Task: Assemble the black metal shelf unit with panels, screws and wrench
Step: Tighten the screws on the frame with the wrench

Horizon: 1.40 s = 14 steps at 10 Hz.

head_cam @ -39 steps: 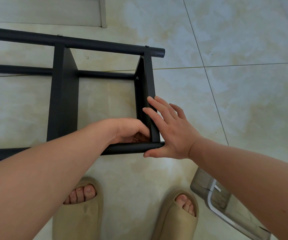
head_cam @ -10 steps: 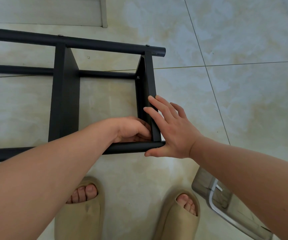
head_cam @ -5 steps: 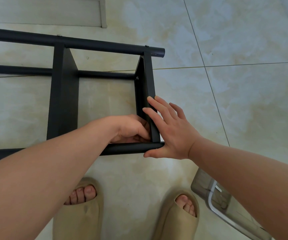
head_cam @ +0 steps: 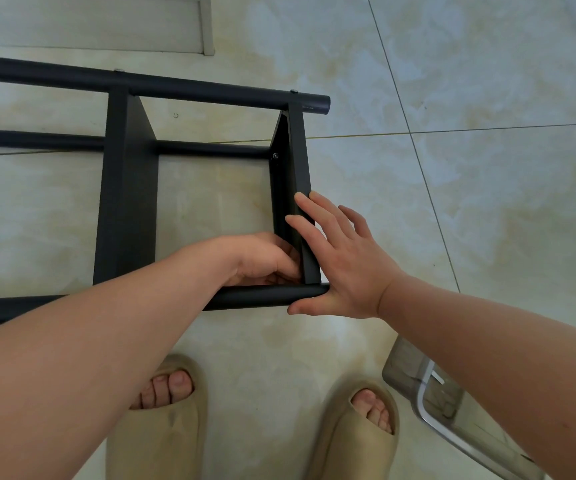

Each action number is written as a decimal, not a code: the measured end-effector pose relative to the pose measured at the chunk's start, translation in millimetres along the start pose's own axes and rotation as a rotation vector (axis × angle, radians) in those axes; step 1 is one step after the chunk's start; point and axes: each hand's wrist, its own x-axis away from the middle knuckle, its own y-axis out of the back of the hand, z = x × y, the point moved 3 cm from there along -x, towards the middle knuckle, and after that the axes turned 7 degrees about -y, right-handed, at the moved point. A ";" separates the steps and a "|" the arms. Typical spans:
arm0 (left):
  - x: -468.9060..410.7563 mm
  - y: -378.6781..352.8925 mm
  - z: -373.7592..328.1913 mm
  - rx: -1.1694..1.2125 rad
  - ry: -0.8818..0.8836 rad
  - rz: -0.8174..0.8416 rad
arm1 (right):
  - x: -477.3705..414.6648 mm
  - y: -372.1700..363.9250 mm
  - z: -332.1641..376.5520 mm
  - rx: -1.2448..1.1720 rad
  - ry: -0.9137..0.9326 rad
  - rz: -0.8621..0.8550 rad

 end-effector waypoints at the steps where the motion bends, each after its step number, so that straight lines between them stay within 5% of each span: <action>1: -0.7 0.1 -0.2 0.022 -0.028 0.004 | -0.1 -0.2 0.2 -0.002 0.001 -0.005; 14: -0.1 0.8 0.6 0.025 -0.015 0.014 | -0.2 0.0 0.5 0.007 0.005 -0.013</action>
